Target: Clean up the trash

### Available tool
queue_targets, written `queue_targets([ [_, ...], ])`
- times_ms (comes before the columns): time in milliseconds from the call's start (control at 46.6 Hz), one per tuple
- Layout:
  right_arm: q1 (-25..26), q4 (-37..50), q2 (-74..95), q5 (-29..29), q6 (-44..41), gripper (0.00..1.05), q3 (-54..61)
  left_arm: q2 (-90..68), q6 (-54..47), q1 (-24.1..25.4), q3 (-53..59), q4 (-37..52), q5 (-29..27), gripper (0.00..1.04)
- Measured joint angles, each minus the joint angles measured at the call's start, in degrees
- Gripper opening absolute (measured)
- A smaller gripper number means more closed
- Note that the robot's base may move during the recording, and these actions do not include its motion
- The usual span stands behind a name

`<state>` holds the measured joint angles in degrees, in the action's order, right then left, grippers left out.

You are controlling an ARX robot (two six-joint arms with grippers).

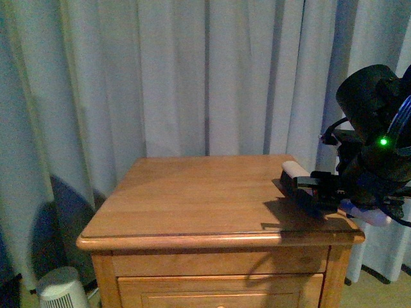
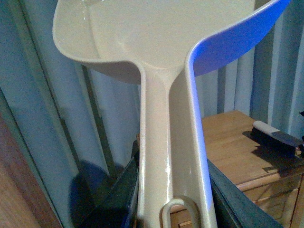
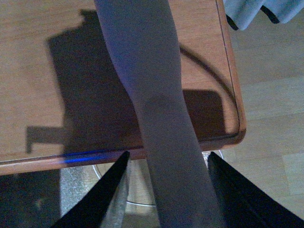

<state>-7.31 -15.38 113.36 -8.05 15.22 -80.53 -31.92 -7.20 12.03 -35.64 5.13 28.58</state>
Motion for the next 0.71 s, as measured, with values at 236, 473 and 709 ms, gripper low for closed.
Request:
queue_targets([
  [236, 0.2, 0.1, -1.0, 0.6, 0.0, 0.2, 0.9, 0.0, 0.0, 0.0, 0.0, 0.0, 0.0, 0.28],
  [473, 0.3, 5.6, -6.4, -1.5, -1.2, 0.2, 3.6, 0.0, 0.0, 0.0, 0.0, 0.0, 0.0, 0.28],
  [709, 0.2, 20.0, -23.2, -7.3, -5.0, 0.2, 13.8, 0.0, 0.0, 0.0, 0.0, 0.0, 0.0, 0.28],
])
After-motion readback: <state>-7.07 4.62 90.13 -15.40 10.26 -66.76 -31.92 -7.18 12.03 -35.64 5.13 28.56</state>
